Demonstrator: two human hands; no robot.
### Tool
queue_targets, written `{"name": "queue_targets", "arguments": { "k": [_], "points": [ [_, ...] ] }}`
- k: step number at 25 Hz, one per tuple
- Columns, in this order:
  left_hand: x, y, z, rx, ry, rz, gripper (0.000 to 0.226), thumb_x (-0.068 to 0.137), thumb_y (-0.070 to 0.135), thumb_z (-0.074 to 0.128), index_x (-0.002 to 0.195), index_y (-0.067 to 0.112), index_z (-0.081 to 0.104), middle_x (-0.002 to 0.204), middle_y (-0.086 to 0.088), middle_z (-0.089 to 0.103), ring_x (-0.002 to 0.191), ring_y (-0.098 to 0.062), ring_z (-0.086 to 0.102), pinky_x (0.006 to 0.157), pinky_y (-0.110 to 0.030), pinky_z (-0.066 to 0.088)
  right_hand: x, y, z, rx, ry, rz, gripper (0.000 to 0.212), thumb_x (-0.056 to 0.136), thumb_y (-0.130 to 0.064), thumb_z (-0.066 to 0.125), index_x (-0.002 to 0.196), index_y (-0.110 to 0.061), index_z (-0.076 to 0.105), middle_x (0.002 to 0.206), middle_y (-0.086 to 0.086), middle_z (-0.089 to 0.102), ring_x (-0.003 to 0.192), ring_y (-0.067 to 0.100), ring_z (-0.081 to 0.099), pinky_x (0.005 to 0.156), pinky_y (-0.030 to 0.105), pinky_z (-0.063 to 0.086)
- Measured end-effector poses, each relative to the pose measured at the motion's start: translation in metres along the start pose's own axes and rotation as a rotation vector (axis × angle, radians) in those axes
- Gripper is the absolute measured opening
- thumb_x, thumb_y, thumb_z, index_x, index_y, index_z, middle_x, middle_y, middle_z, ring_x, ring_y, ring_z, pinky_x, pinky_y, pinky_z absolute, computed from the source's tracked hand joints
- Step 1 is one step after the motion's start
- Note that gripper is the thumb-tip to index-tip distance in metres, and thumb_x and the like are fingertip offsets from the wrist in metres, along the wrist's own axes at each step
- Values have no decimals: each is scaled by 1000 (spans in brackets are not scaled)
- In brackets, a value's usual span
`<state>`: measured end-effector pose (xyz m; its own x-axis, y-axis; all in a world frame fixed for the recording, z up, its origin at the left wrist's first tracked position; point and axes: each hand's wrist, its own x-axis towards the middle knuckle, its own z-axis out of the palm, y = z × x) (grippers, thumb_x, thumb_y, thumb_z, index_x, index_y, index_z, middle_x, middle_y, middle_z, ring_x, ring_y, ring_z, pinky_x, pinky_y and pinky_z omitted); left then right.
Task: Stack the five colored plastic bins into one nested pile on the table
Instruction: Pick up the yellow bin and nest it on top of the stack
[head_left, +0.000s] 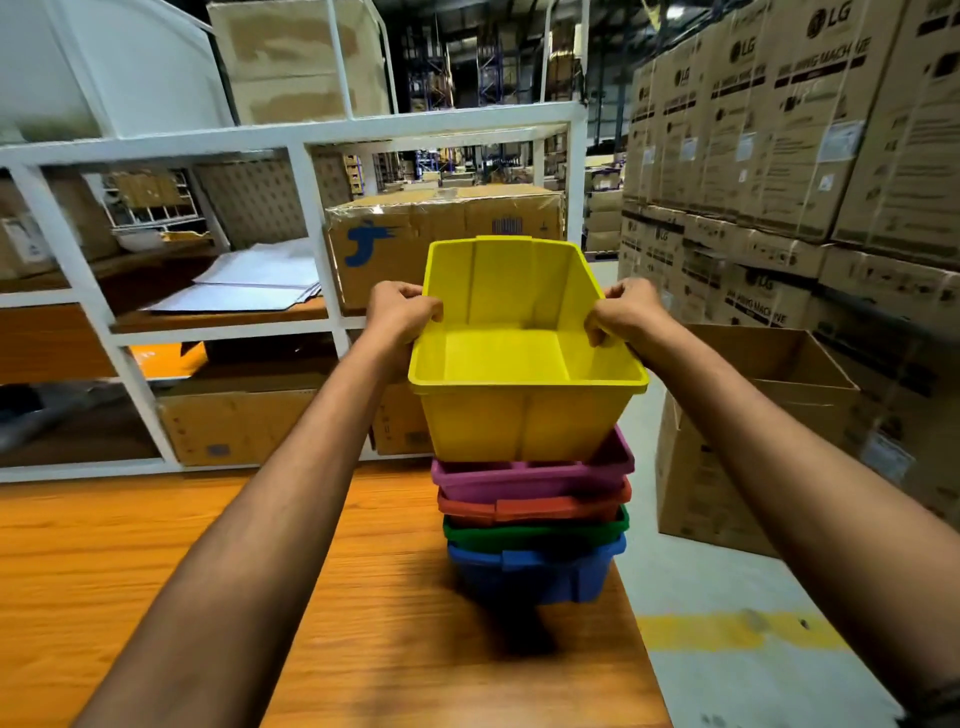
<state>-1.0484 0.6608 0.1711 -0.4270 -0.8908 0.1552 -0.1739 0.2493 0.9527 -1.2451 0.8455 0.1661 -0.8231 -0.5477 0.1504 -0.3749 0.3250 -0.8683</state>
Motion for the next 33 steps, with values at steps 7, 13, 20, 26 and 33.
{"name": "queue_targets", "arguments": {
  "k": [7,13,20,26,33],
  "points": [
    [0,-13,22,-1,-84,-127,38,81,-9,70,116,5,68,117,-16,69,106,-30,68,76,-40,59,6,22,-4,-24,1,55,28,53,15,65,62,-11,61,65,12,59,61,25,57,54,33,49],
    [-1,-31,26,103,-66,-200,20,79,-9,73,83,10,68,110,-17,70,108,-30,67,95,-46,58,3,37,4,-119,-91,156,25,62,9,73,57,-9,56,65,10,52,55,22,45,51,26,41],
    [-1,-48,28,70,-114,-352,48,79,0,77,124,1,63,125,-18,66,114,-32,66,93,-44,58,4,43,12,23,-163,260,20,78,10,66,80,-5,53,89,14,55,78,25,56,74,38,56],
    [-4,-41,17,-63,-295,-523,5,96,7,62,99,7,58,88,-7,58,72,-19,60,45,-26,58,9,37,0,413,-394,504,45,96,-3,60,139,-12,55,133,6,69,122,22,67,116,37,43],
    [4,-46,12,-141,-335,-565,3,98,9,61,97,7,60,53,-3,58,32,-13,57,36,-20,49,16,42,-4,391,-433,547,12,96,-11,65,105,-8,57,94,10,77,75,21,73,94,29,58]
  ]
}}
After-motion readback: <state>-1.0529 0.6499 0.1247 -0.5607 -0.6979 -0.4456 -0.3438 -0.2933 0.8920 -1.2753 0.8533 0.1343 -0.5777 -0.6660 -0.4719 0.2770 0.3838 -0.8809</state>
